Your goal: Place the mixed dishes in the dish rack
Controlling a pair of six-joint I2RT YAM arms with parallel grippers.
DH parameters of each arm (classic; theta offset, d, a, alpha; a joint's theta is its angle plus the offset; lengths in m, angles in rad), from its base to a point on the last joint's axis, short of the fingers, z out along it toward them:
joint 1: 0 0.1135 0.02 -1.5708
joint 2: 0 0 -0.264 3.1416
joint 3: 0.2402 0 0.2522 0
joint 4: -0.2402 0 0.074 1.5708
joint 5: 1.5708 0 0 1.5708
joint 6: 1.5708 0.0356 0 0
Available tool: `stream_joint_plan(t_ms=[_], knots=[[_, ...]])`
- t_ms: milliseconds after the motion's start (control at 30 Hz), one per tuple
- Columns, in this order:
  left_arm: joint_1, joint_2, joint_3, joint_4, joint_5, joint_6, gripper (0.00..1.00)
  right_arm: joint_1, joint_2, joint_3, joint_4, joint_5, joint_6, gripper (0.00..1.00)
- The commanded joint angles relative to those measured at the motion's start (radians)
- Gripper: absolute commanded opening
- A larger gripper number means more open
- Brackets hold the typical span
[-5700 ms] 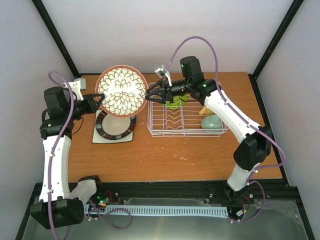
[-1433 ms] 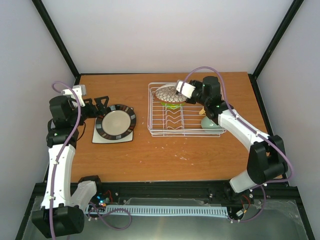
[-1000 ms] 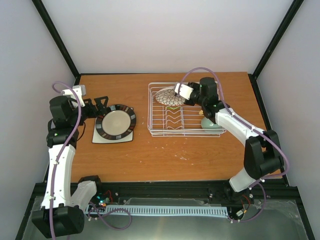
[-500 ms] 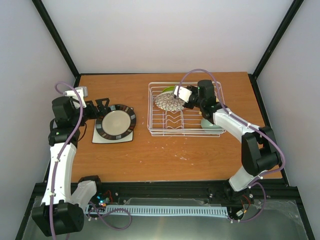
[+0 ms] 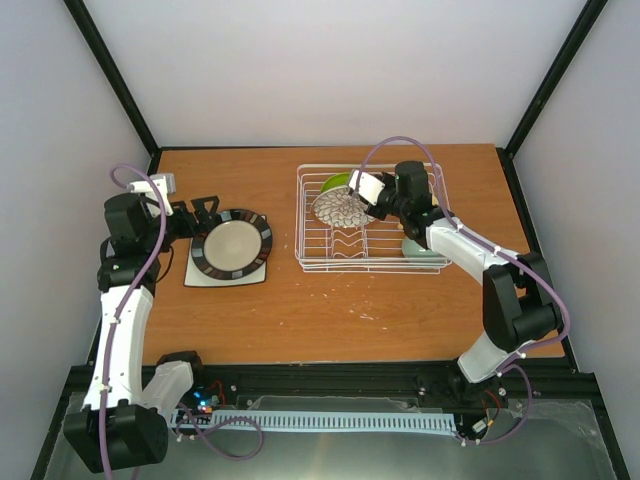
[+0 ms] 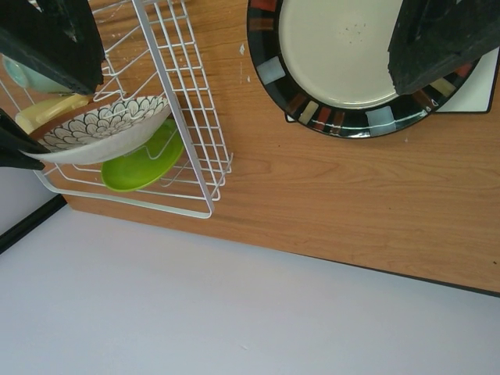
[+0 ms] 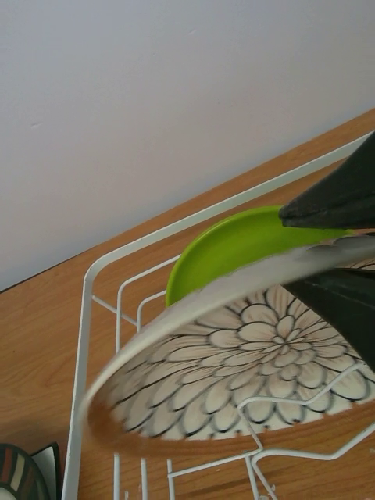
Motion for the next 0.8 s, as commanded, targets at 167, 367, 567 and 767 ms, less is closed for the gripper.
stream_joint_plan(t_ms=[167,367,567,767], knots=[[0.004,-0.010,-0.001,0.023,0.013,-0.009,1.00,0.000,-0.017,0.008,0.074,-0.019,0.060,0.27],[0.003,-0.004,0.002,0.021,0.015,-0.024,1.00,0.002,-0.055,-0.001,0.129,-0.026,0.124,0.42],[0.004,0.045,0.014,-0.031,0.000,-0.074,1.00,0.002,-0.136,0.004,0.216,-0.027,0.217,0.53],[0.026,0.107,0.010,-0.108,-0.024,-0.123,1.00,0.001,-0.225,0.038,0.255,0.018,0.294,0.60]])
